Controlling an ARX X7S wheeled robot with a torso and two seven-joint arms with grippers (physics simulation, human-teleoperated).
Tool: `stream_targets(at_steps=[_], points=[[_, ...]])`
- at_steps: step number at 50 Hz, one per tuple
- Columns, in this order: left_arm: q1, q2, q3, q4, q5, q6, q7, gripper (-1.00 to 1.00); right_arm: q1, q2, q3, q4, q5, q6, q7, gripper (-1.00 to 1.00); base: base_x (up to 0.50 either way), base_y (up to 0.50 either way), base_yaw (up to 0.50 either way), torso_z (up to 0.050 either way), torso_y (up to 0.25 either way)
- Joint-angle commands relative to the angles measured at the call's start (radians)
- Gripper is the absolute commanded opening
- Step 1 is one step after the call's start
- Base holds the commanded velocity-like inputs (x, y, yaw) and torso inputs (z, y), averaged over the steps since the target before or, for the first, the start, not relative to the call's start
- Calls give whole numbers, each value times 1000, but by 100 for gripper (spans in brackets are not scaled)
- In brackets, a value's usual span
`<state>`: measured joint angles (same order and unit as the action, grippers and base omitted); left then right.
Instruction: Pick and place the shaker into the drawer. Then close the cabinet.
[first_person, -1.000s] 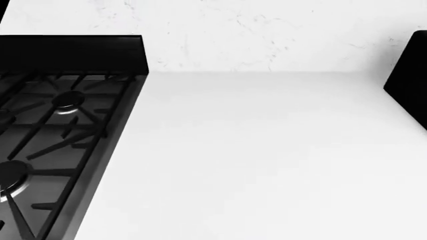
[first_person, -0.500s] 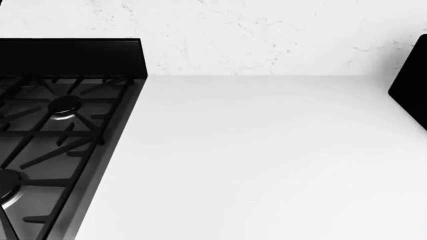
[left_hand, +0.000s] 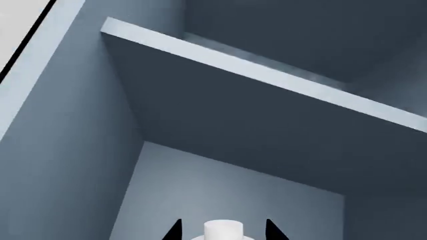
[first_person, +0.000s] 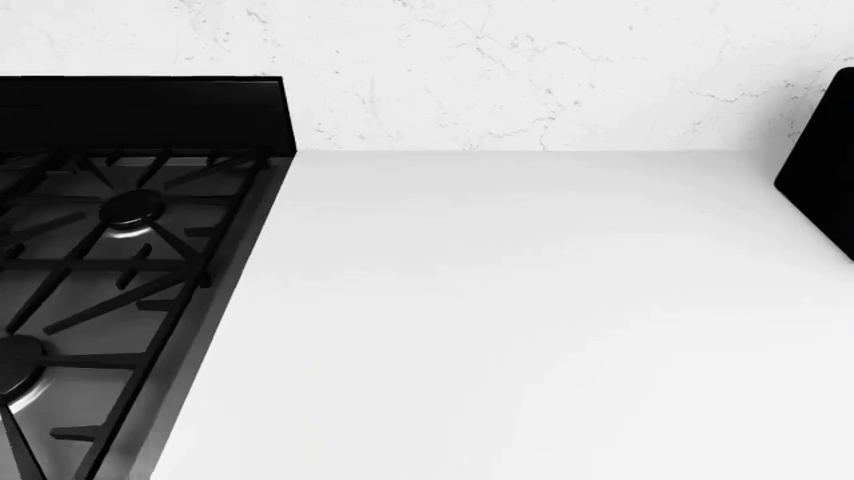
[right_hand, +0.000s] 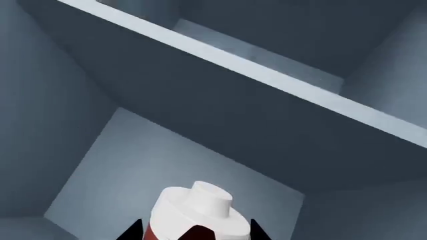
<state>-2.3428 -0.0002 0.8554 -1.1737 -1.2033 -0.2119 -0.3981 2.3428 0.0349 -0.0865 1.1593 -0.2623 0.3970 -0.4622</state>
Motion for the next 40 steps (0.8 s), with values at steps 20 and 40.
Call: stream_targets(at_steps=[20,40], points=[[-13,0,422,-5,-450,125,33,-100,13,3,17,120,-25,-131,-9,-100,-500,-2,0,0,0],[23,0,765,5,-731,237,42,-100,7,21,-149,149,140,-108,16,-100,-500,-2,0,0,0]])
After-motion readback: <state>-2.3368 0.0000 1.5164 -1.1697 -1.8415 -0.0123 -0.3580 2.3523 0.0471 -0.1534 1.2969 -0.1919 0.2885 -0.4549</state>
